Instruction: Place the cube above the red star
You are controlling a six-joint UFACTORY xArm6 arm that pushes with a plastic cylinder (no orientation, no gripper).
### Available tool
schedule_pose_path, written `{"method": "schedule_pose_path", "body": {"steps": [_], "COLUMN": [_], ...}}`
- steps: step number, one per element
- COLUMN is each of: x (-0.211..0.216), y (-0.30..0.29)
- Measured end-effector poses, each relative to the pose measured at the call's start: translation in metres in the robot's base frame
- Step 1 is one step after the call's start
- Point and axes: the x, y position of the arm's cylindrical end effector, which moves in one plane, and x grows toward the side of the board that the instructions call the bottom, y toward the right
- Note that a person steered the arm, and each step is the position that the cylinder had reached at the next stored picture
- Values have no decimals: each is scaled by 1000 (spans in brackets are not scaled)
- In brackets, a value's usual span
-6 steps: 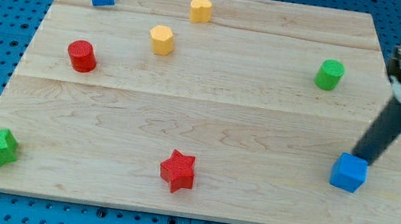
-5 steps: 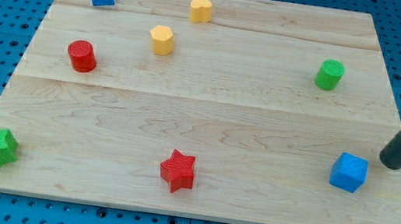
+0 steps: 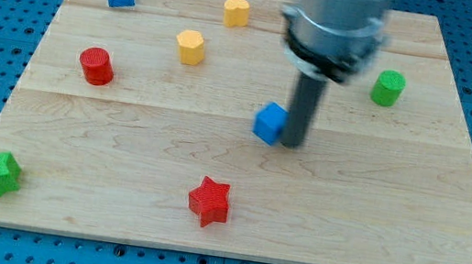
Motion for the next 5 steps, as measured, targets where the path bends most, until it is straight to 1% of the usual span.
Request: {"method": "schedule_pose_path", "body": {"steps": [1,2,3,5], "x": [-26,0,-24,-32], "y": [-31,-55,-74,-74]}}
